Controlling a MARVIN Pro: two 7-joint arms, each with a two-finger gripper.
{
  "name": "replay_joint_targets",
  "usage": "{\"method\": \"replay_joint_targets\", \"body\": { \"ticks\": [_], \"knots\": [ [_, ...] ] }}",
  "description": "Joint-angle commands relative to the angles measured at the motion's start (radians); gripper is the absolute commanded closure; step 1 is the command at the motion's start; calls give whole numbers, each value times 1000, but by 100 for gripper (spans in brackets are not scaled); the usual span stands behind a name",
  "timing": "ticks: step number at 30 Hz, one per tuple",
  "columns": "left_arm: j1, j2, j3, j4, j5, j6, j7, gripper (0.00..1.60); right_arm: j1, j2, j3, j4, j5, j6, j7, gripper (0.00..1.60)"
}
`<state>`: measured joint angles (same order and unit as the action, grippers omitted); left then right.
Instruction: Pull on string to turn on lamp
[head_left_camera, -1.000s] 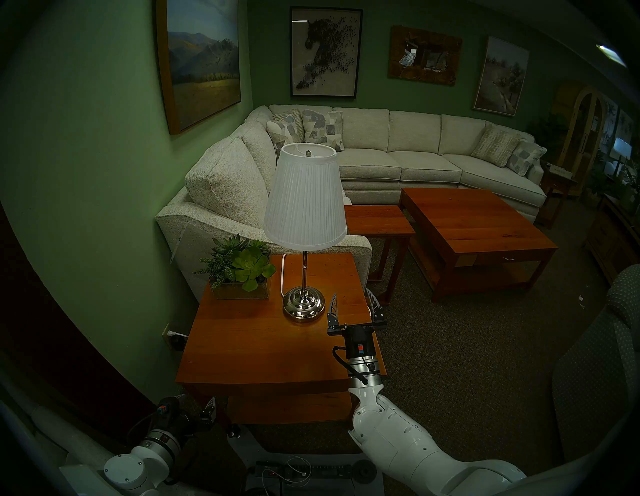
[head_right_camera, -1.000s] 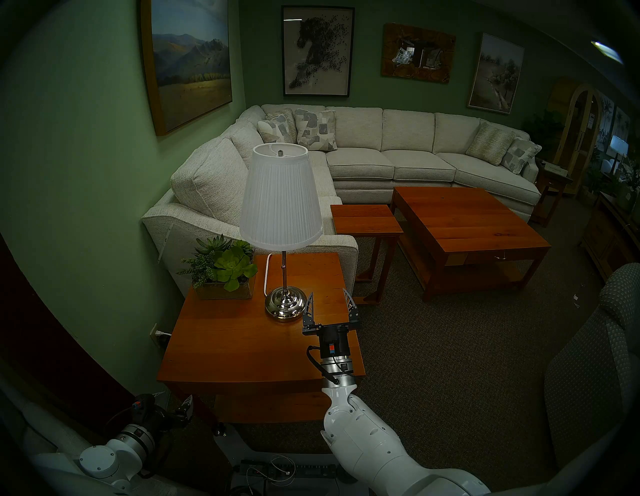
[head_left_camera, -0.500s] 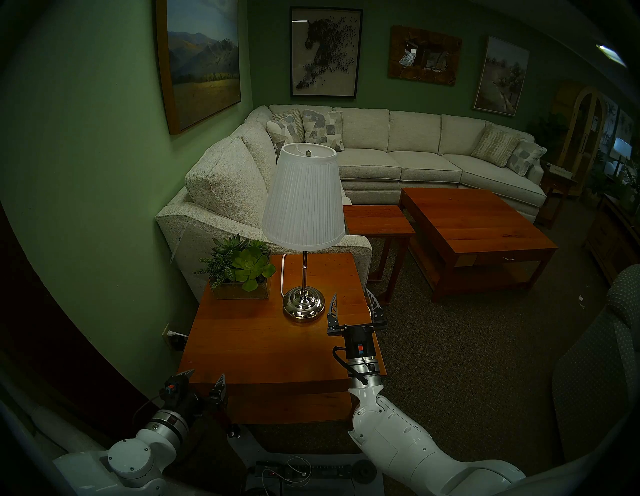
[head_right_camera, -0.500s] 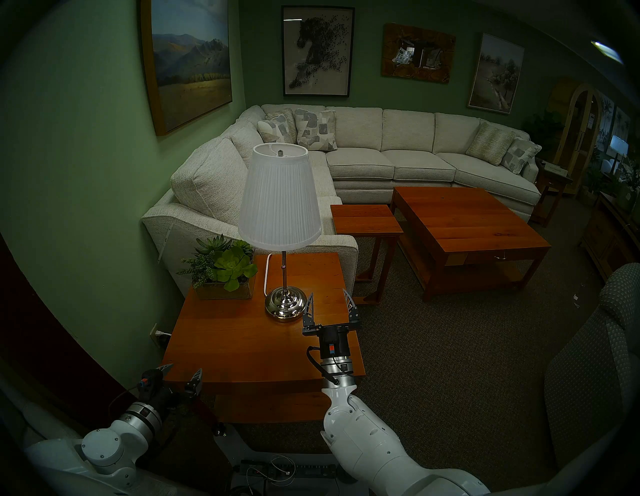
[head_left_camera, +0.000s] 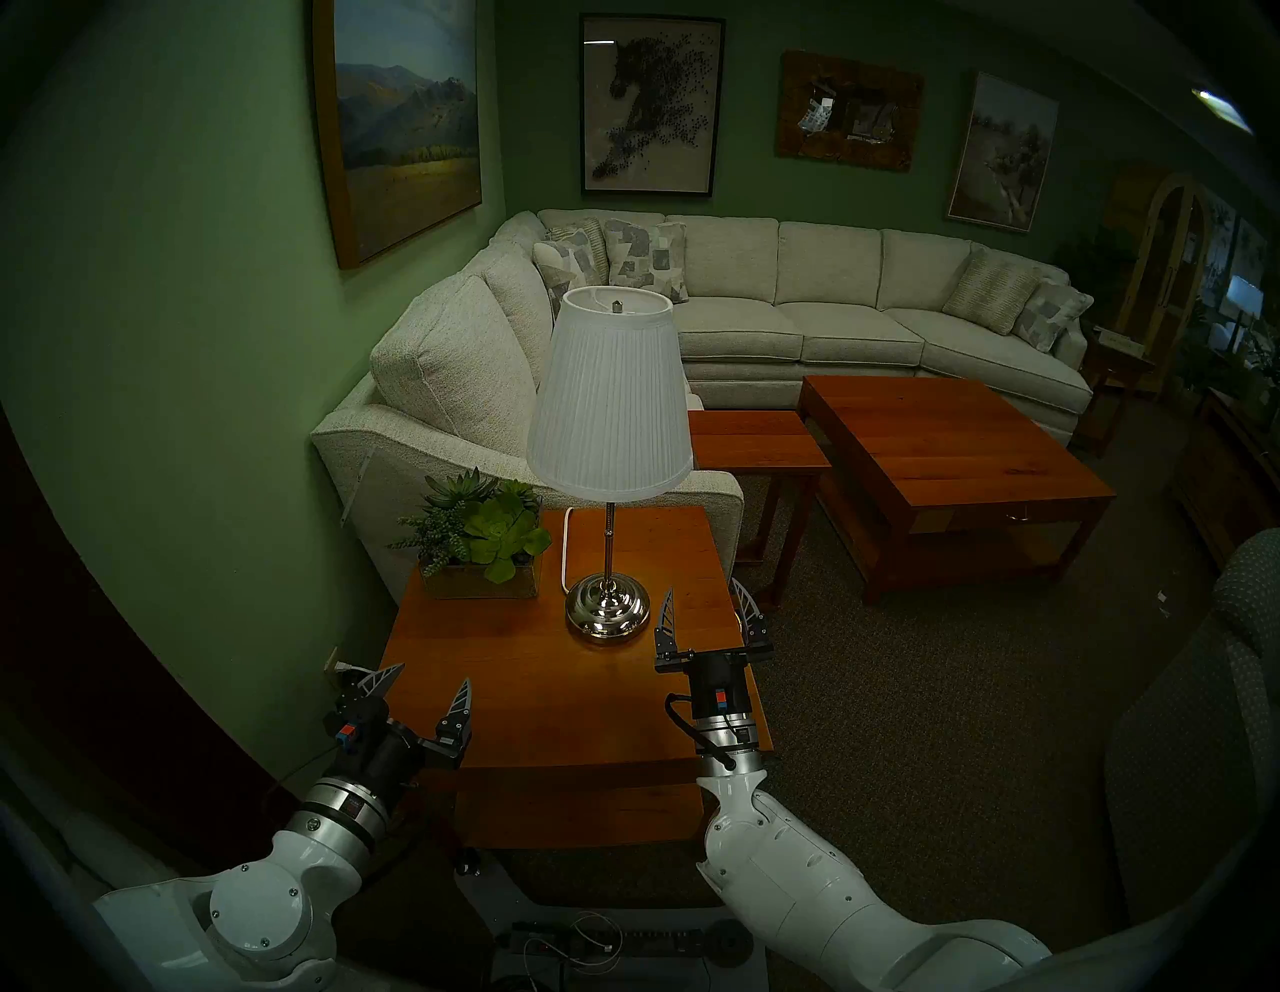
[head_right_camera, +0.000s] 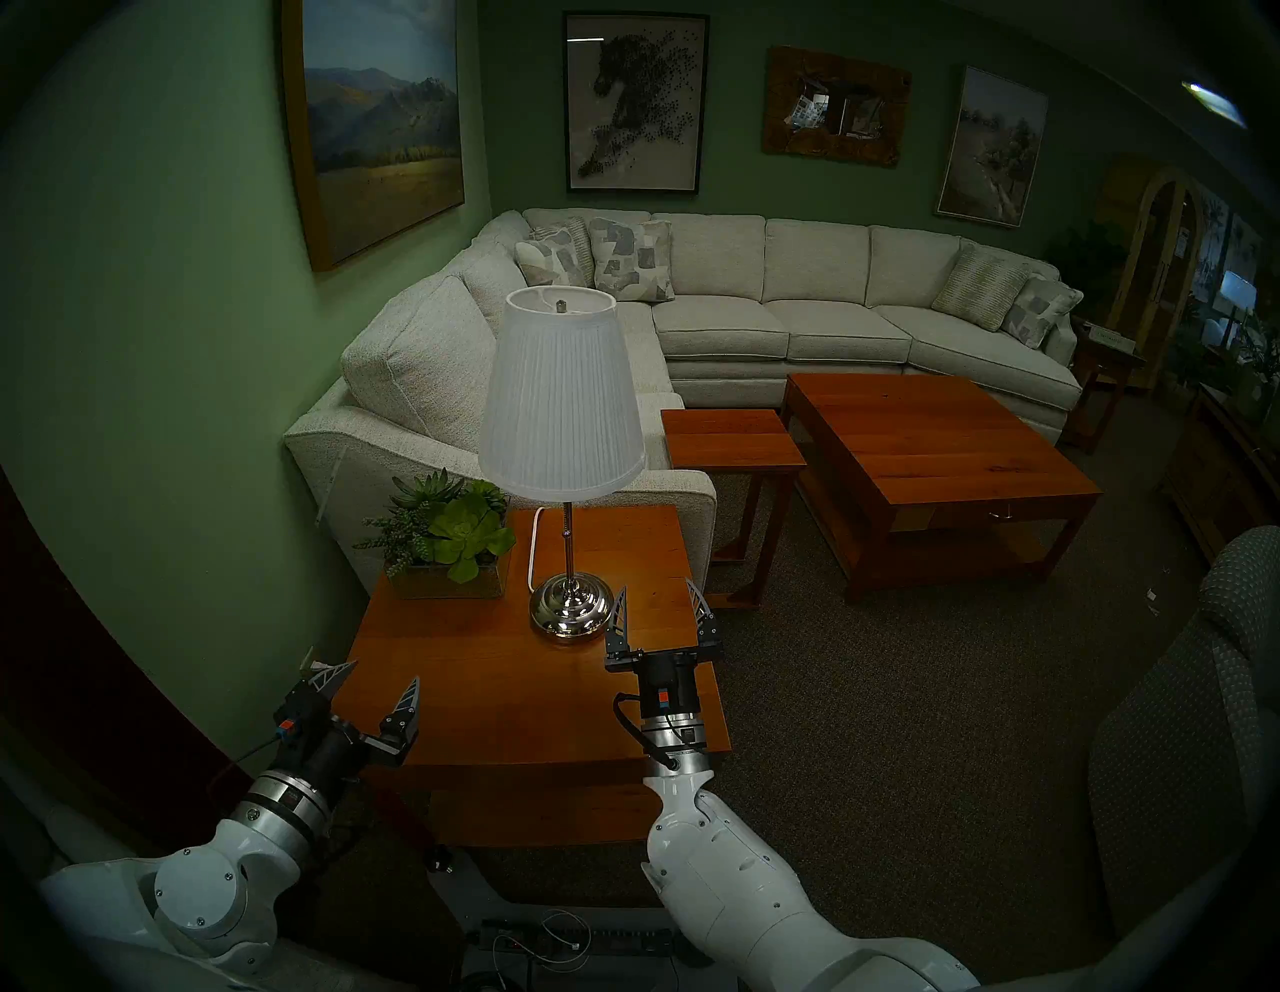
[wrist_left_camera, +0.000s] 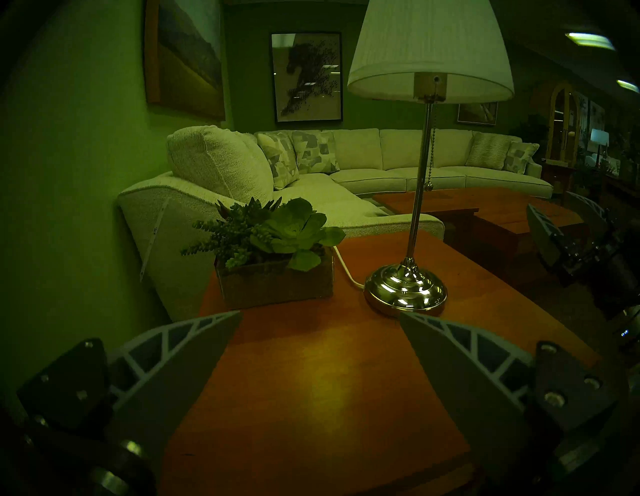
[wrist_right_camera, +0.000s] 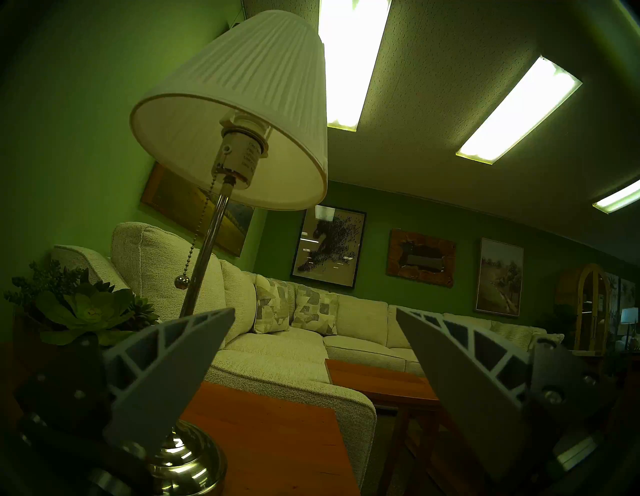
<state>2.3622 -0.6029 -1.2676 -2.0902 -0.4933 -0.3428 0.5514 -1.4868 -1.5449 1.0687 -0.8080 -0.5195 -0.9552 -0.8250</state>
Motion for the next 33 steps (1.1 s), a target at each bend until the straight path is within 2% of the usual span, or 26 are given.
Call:
{"method": "replay_joint_targets", "body": {
  "ticks": [1,3,7,8,9,10,13,15,16,20,25,26,27,28,29,30,31,33],
  "knots": [
    [-70,-68,37,-59,60,52,42,0,18,-2,-2,-26,-6,-5,1,0],
    [-121,-113,48,-61,65,92,18,0,19,-3,-2,-23,-6,-5,1,0],
    [-132,-147,33,-93,67,139,-27,0,19,-5,0,-19,-5,-5,1,0],
    [-179,-157,57,-79,66,155,-39,0,19,-5,0,-18,-5,-5,1,0],
    [-150,-167,38,-90,70,161,-48,0,19,-6,0,-17,-5,-5,1,0],
    [-194,-172,61,-79,67,173,-59,0,19,-6,1,-16,-4,-5,1,0],
    [-176,-188,48,-90,72,185,-75,0,19,-7,2,-14,-4,-5,1,0],
    [-236,-217,71,-75,71,218,-100,0,19,-8,3,-11,-4,-5,1,0],
    [-220,-227,64,-79,74,223,-107,0,20,-9,3,-10,-4,-5,1,0],
    [-251,-255,78,-58,76,249,-133,0,20,-10,4,-8,-4,-5,1,0],
    [-307,-291,93,-32,77,284,-167,0,20,-11,6,-3,-4,-5,1,0],
    [-337,-301,102,-18,76,297,-175,0,20,-12,7,-2,-4,-5,1,0],
    [-309,-308,88,-24,79,296,-178,0,20,-12,7,-1,-4,-5,1,0],
    [-353,-313,102,-8,77,308,-186,0,20,-13,7,0,-4,-5,1,0],
    [-326,-325,89,-14,82,309,-192,0,20,-13,8,2,-4,-5,1,0],
    [-364,-329,101,-1,80,320,-198,0,20,-13,8,2,-4,-5,1,0],
    [-346,-337,92,-6,84,321,-202,0,20,-14,8,3,-4,-5,1,0],
    [-396,-364,102,23,86,346,-221,0,21,-15,9,5,-4,-5,1,0]
  ]
}}
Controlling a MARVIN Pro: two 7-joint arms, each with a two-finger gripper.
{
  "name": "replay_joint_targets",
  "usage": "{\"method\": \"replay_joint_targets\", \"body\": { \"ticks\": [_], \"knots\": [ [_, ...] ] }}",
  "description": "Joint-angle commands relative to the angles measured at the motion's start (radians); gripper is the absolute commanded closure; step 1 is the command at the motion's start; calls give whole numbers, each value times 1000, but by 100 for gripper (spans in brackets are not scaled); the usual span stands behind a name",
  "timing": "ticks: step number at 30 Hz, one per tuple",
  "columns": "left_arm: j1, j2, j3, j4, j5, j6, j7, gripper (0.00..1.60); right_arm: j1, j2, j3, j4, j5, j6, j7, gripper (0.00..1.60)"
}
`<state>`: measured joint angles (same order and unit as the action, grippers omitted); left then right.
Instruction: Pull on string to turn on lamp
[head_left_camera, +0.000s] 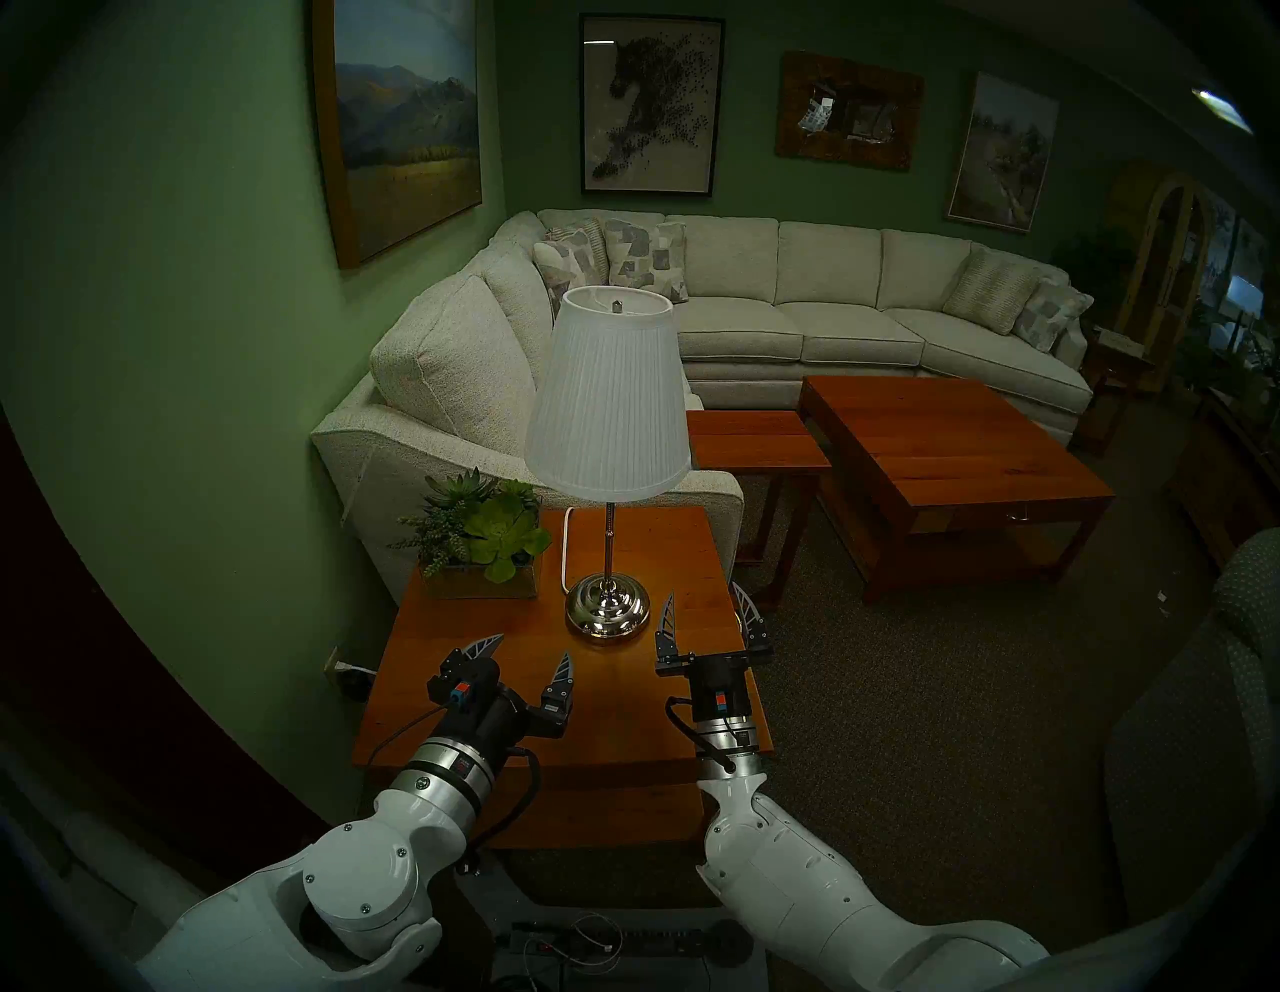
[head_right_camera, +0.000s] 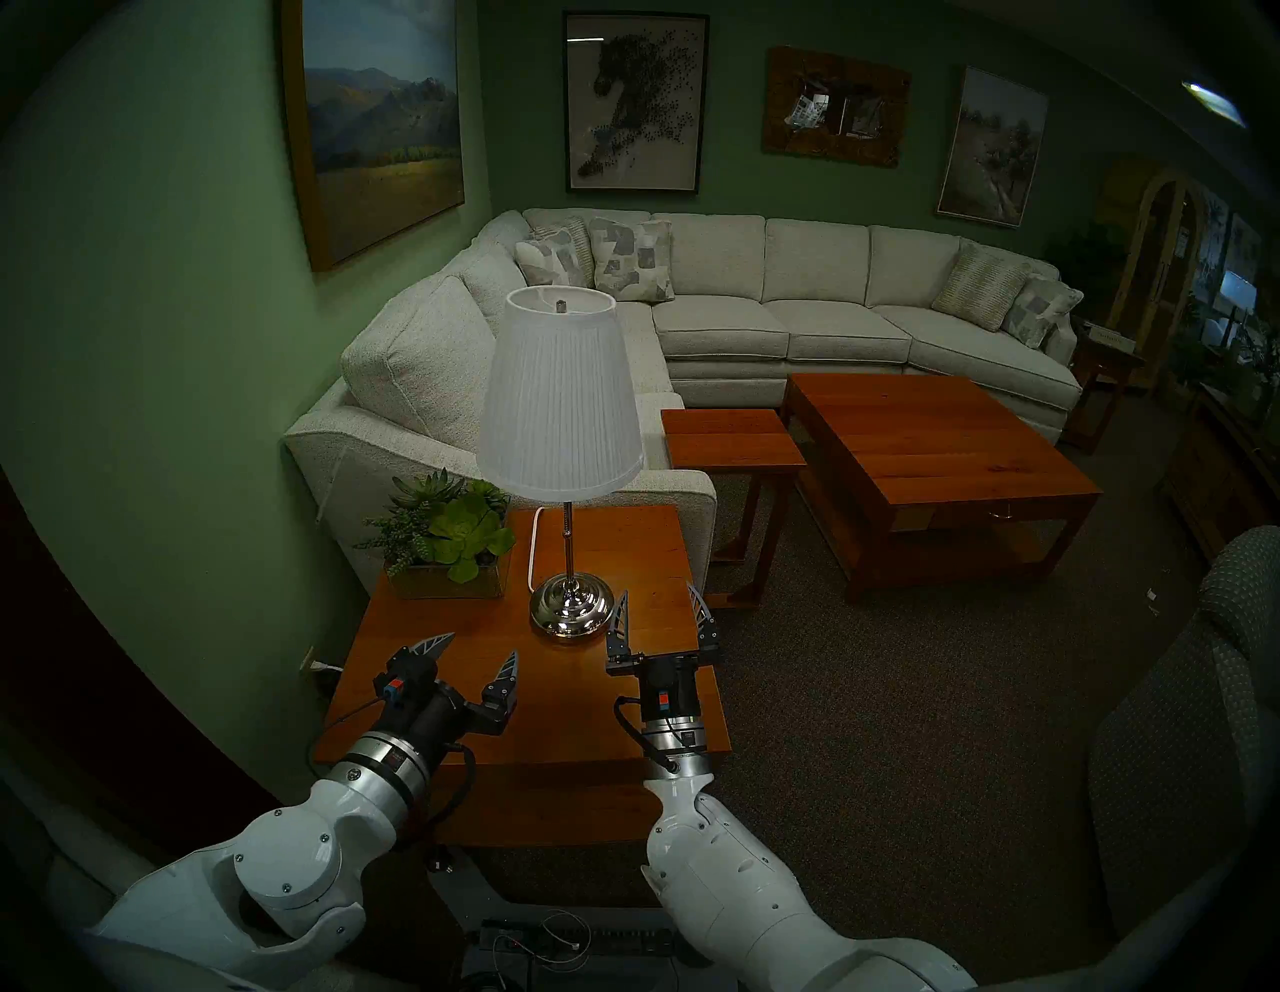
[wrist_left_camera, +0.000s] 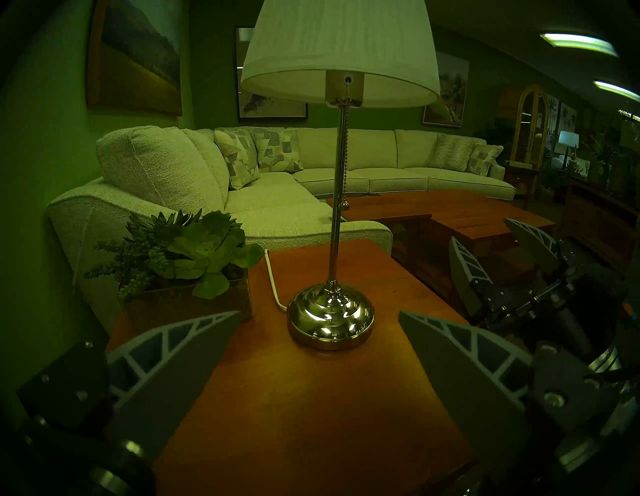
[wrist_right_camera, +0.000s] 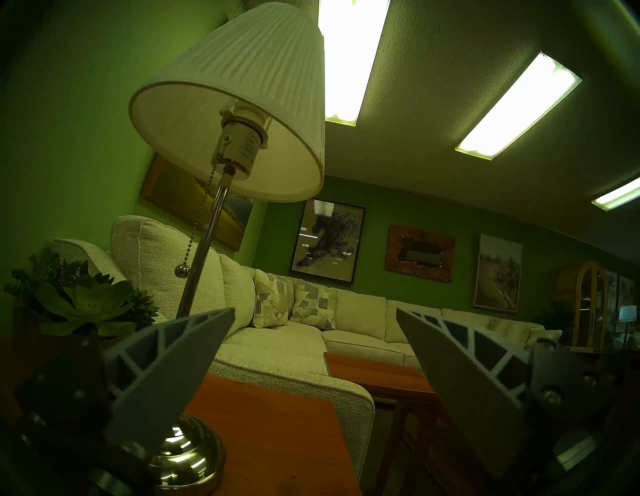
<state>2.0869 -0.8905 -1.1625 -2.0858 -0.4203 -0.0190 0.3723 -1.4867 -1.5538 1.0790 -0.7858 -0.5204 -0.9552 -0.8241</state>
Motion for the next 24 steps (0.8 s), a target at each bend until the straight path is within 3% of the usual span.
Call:
{"method": "replay_joint_targets", "body": {
  "ticks": [1,10,20,24],
  "knots": [
    [-120,-76,-4,18,13,22,-42,0,21,-6,-1,-17,-3,-5,1,0],
    [-183,-143,-21,87,28,66,-83,0,22,-9,3,-11,-4,-5,1,0],
    [-304,-206,-51,230,37,115,-115,0,24,-13,6,-6,-4,-5,1,0],
    [-316,-230,-72,271,47,125,-128,0,24,-14,8,-4,-5,-5,1,0]
  ]
}}
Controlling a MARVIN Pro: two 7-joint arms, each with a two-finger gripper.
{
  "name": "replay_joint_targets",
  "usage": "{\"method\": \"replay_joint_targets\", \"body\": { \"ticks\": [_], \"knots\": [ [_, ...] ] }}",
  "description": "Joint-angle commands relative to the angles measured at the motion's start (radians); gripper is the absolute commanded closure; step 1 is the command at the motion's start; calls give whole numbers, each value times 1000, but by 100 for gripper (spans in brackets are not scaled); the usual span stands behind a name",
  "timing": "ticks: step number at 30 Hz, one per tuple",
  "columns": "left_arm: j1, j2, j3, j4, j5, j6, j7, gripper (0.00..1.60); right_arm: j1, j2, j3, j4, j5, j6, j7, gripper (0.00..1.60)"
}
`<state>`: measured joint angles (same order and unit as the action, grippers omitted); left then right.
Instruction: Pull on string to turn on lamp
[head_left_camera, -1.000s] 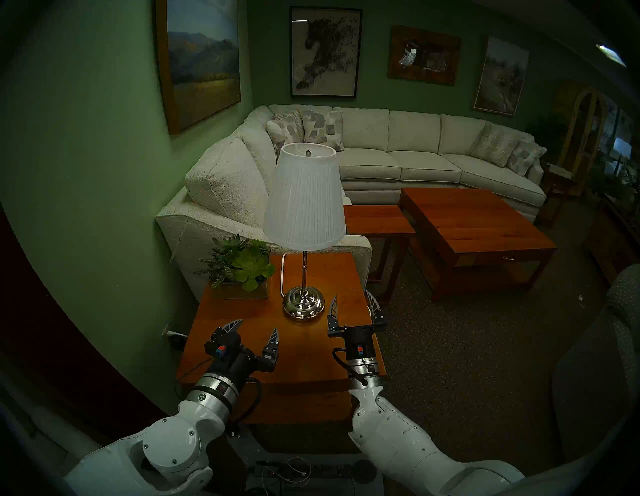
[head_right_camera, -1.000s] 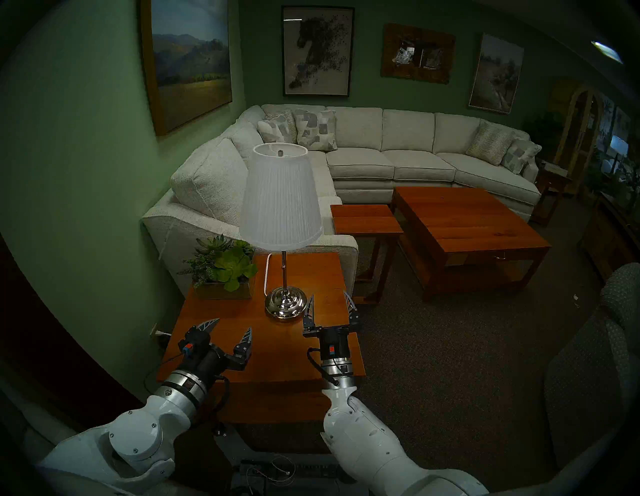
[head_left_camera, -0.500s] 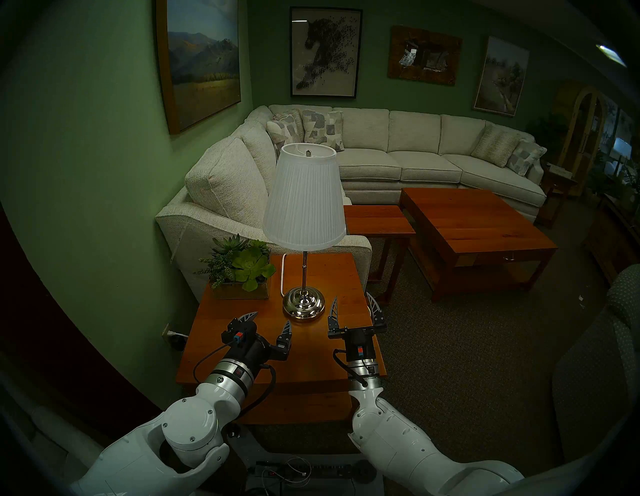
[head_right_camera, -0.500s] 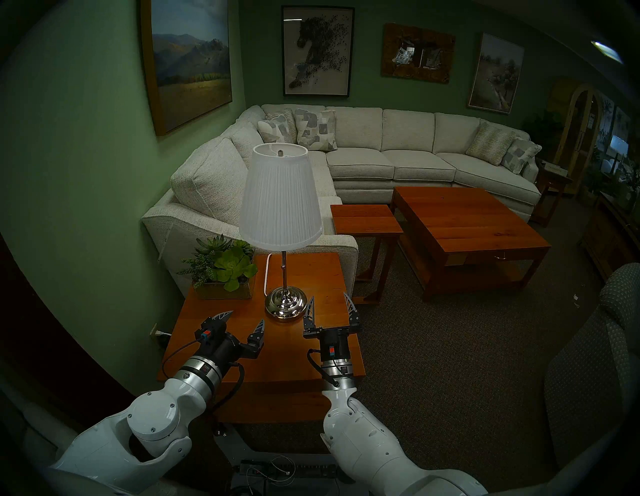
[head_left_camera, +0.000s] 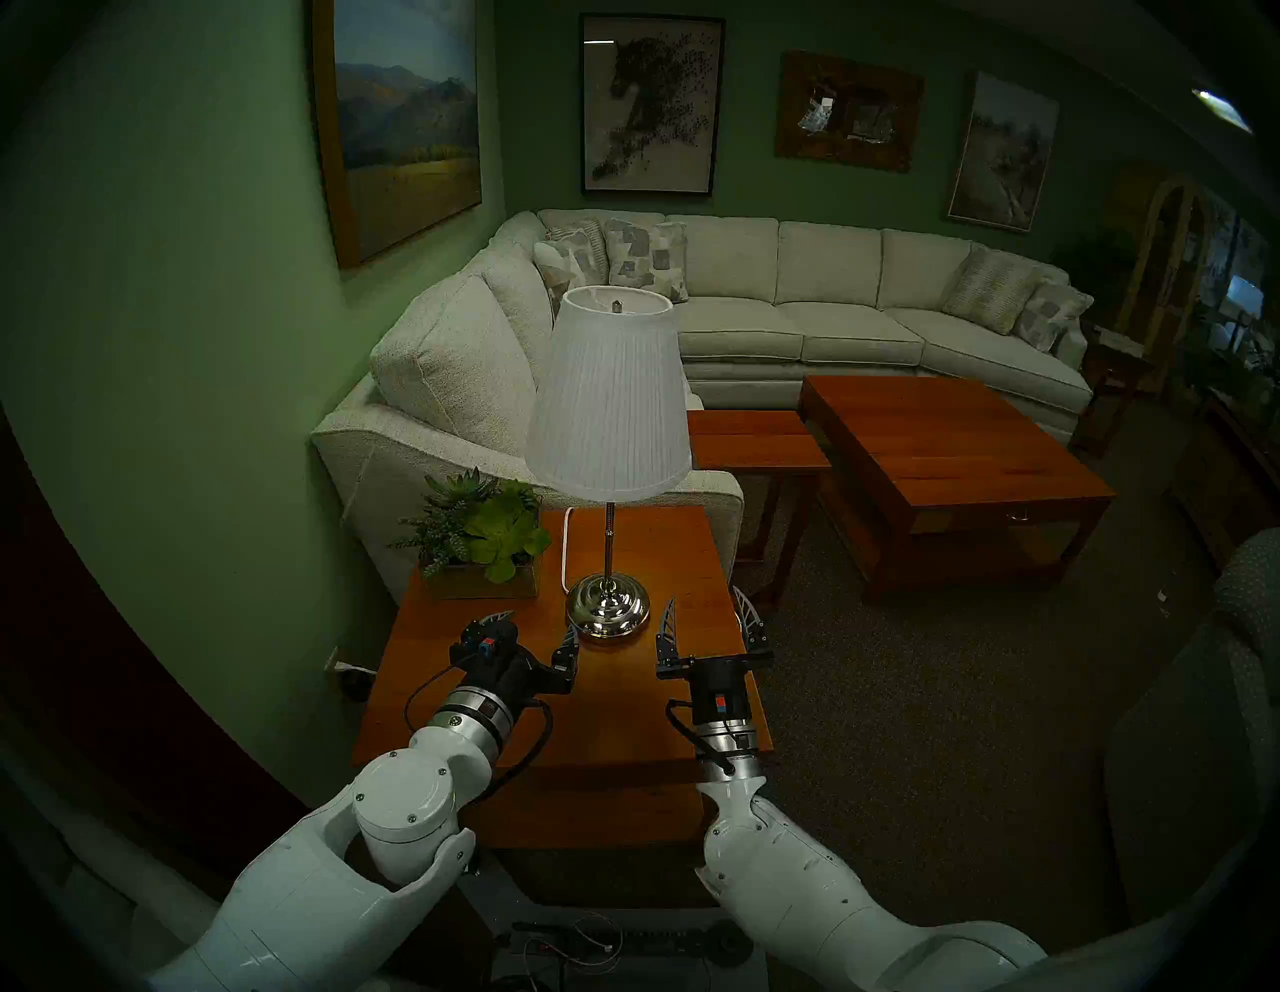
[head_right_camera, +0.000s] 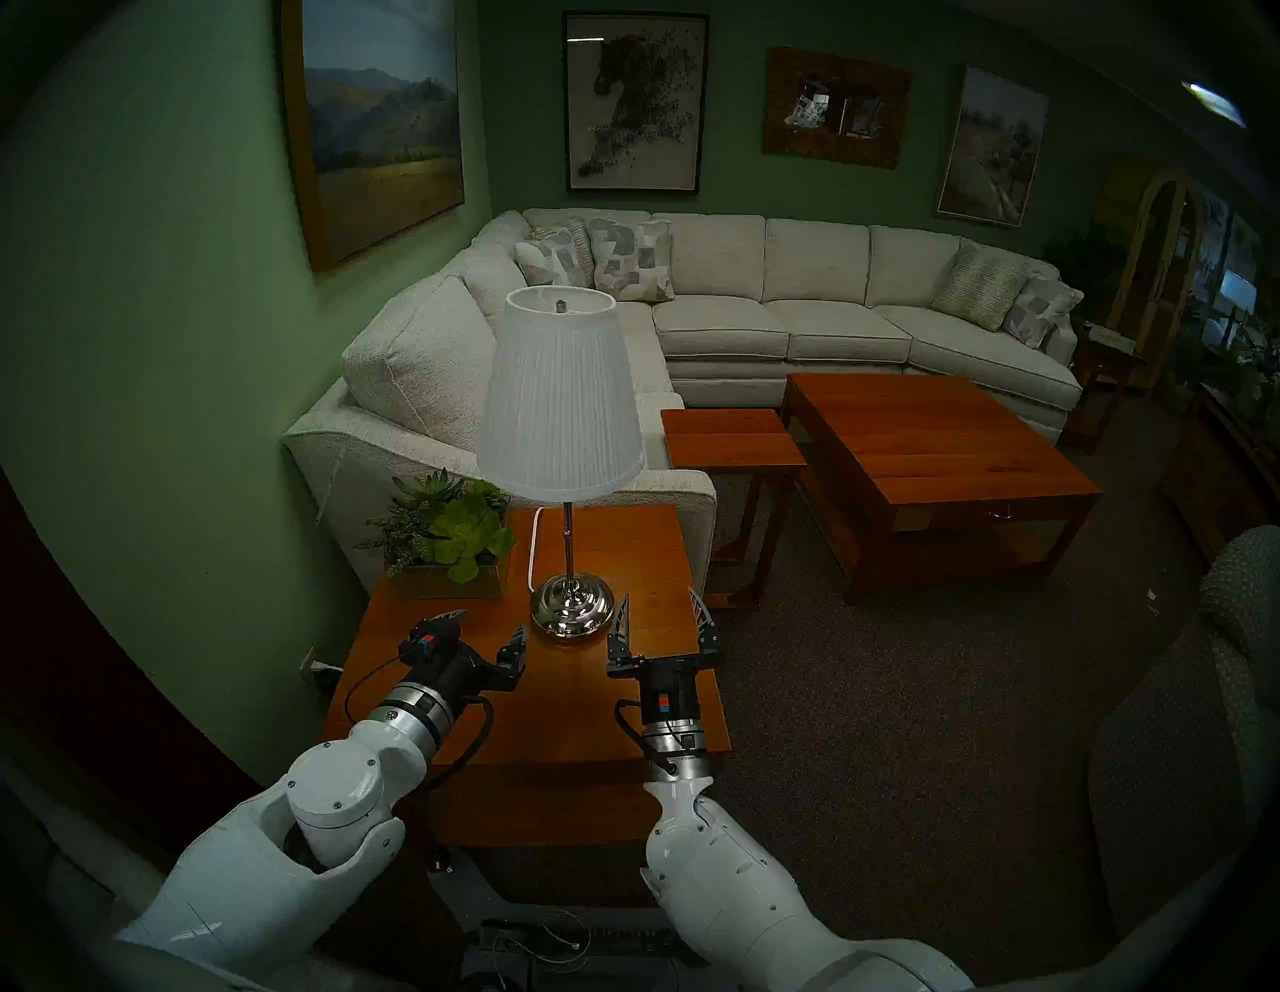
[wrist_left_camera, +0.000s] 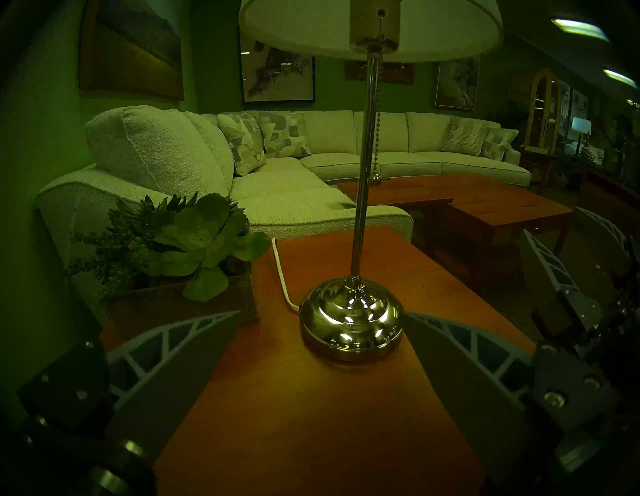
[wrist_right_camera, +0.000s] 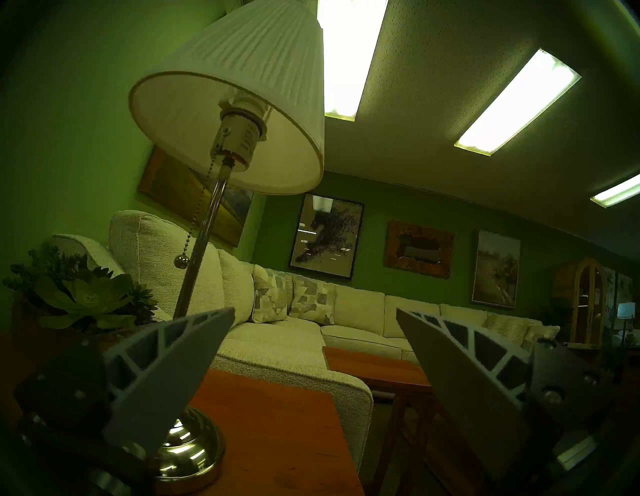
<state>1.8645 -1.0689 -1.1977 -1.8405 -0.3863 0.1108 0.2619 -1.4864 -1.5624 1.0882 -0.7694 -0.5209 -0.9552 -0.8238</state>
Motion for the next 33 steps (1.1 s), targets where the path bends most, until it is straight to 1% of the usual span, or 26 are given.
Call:
{"method": "replay_joint_targets", "body": {
  "ticks": [1,2,3,4,5,6,9,12,13,18,20,21,22,23,24,25,27,28,29,31,33],
  "knots": [
    [-113,-58,-36,43,14,1,-21,0,24,-6,-1,-20,-4,-5,1,0],
    [-130,-66,-34,56,16,5,-26,0,24,-6,-1,-20,-4,-5,1,0],
    [-117,-73,-40,54,19,3,-29,0,24,-6,0,-19,-4,-5,1,0],
    [-151,-80,-29,75,22,11,-34,0,24,-7,0,-19,-4,-5,1,0],
    [-133,-89,-36,70,27,8,-36,0,24,-7,0,-18,-4,-5,1,0],
    [-159,-96,-27,83,30,13,-40,0,24,-7,1,-18,-4,-5,1,0],
    [-165,-117,-25,85,38,12,-47,0,24,-8,2,-17,-5,-5,1,0],
    [-205,-149,-17,91,46,13,-60,0,24,-9,3,-16,-5,-5,1,0],
    [-198,-160,-19,83,49,10,-63,0,24,-9,3,-16,-5,-5,1,0],
    [-256,-215,-6,94,55,12,-79,0,25,-11,5,-15,-6,-5,2,0],
    [-258,-233,-9,97,58,10,-85,0,26,-11,5,-15,-6,-5,2,0],
    [-284,-243,-5,112,59,13,-90,0,26,-11,6,-15,-6,-5,2,0],
    [-265,-254,-13,105,62,7,-92,0,26,-11,6,-15,-6,-5,2,0],
    [-302,-259,-5,127,63,13,-96,0,26,-12,6,-15,-7,-5,2,0],
    [-283,-269,-14,120,69,8,-99,0,26,-12,6,-15,-7,-5,2,0],
    [-310,-276,-9,137,70,11,-102,0,27,-12,6,-16,-7,-5,2,0],
    [-305,-292,-16,144,78,7,-109,0,27,-12,7,-16,-7,-5,2,0],
    [-333,-294,-14,164,81,9,-113,0,27,-12,7,-16,-8,-5,2,0],
    [-319,-299,-24,161,86,3,-116,0,27,-12,7,-17,-8,-5,2,0],
    [-350,-306,-36,187,92,2,-124,0,28,-12,7,-17,-9,-5,3,0],
    [-359,-316,-52,198,96,-3,-131,0,28,-12,7,-17,-9,-5,3,0]
  ]
}}
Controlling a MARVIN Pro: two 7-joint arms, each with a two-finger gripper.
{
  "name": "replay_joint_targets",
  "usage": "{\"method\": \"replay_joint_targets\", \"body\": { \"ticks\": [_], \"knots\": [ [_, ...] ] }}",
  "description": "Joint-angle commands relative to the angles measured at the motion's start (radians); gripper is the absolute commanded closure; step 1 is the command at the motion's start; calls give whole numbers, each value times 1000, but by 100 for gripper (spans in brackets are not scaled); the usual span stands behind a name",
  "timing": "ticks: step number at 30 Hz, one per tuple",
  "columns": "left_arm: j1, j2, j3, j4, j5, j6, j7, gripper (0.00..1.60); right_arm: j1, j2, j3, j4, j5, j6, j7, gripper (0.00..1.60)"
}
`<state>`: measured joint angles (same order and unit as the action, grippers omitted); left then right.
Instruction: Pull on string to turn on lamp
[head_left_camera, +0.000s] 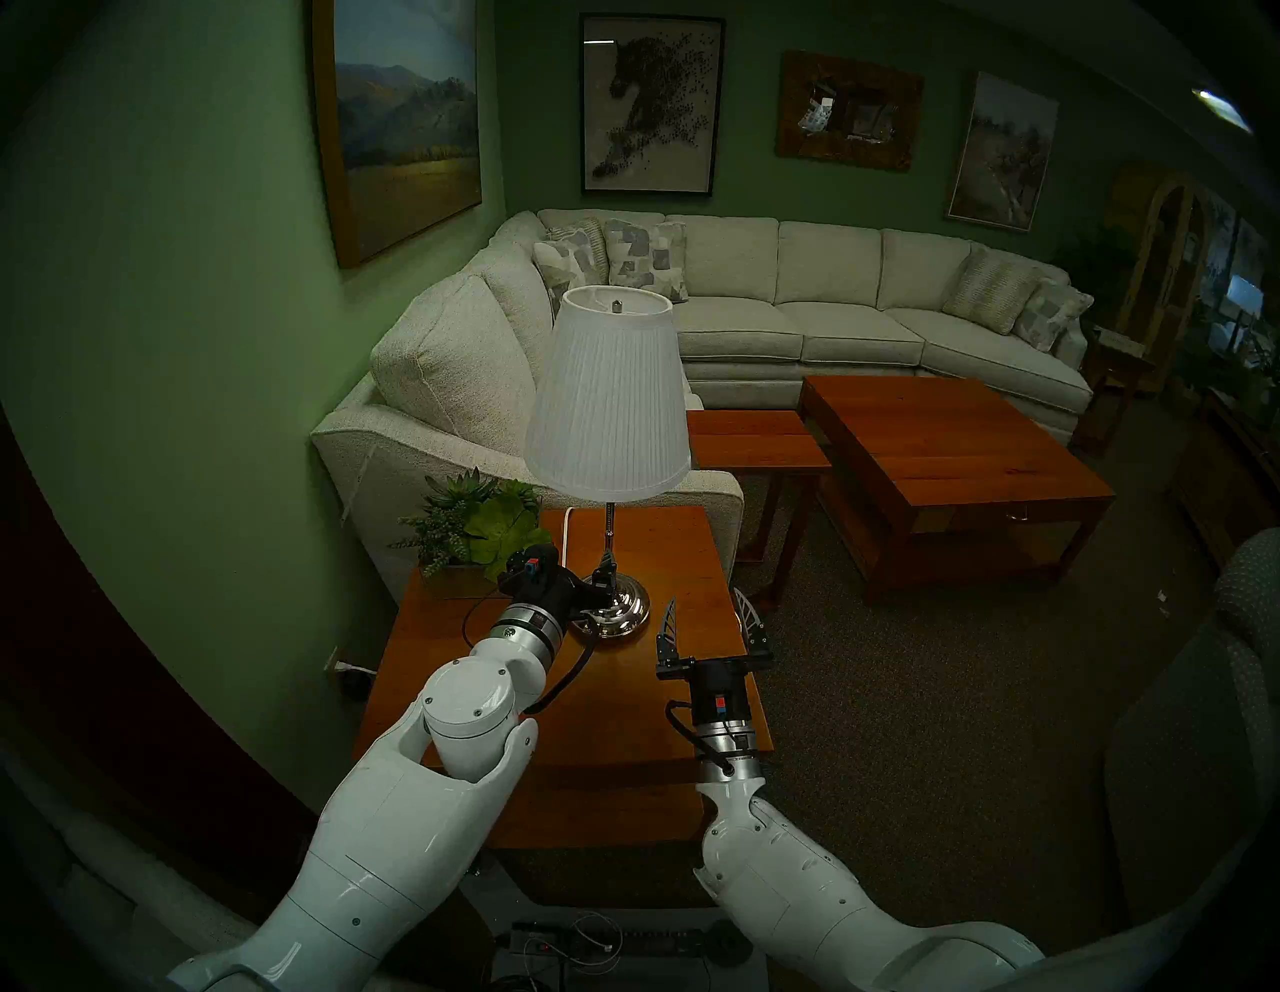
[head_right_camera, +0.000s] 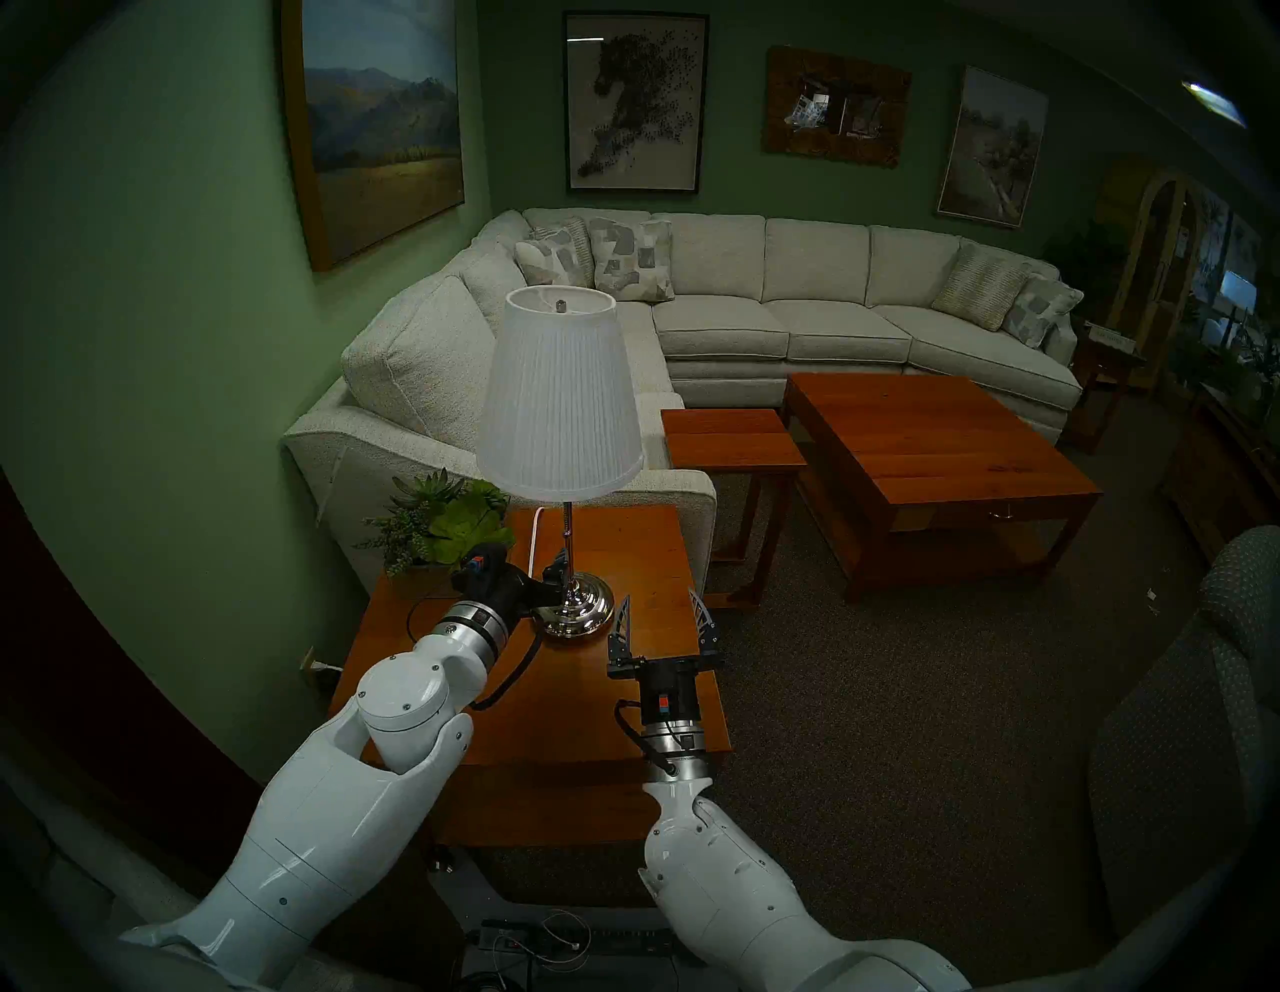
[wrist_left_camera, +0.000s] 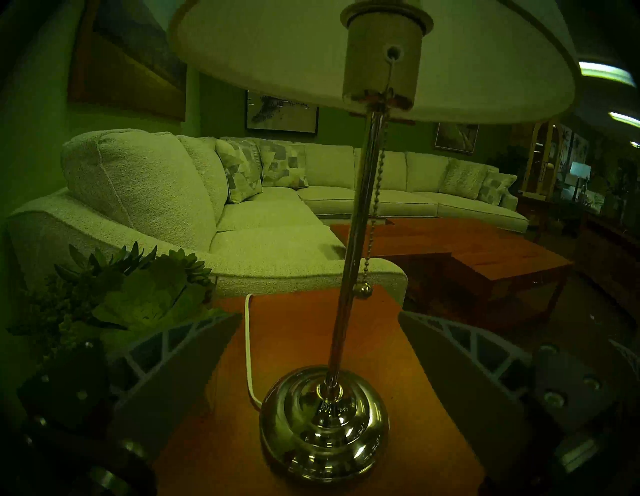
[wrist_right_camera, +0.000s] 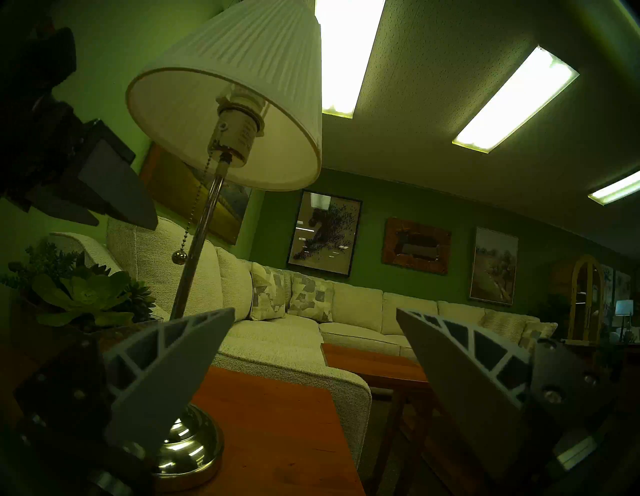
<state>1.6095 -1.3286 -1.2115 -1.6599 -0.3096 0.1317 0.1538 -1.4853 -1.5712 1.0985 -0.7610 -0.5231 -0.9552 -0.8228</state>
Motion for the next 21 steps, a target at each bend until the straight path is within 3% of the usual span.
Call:
{"method": "replay_joint_targets", "body": {
  "ticks": [1,7,11,13,15,19,20,21],
  "knots": [
    [-113,-60,-42,27,23,-25,-28,0,27,-3,-3,-26,-7,-5,2,0],
    [-180,-104,-32,85,44,-27,-49,0,27,-3,-2,-27,-9,-5,2,0],
    [-174,-125,-39,97,57,-35,-61,0,27,-3,-2,-28,-10,-5,2,0],
    [-219,-135,-31,147,74,-41,-76,0,27,-2,-3,-29,-12,-5,2,0],
    [-191,-145,-43,136,80,-51,-81,0,27,-2,-3,-30,-13,-5,2,0],
    [-238,-153,-46,193,96,-64,-101,0,27,-2,-3,-32,-14,-5,2,0],
    [-284,-150,-37,235,95,-61,-107,0,27,-1,-3,-32,-15,-5,2,0],
    [-260,-159,-50,224,103,-70,-113,0,27,-1,-3,-32,-15,-5,2,0]
  ]
}}
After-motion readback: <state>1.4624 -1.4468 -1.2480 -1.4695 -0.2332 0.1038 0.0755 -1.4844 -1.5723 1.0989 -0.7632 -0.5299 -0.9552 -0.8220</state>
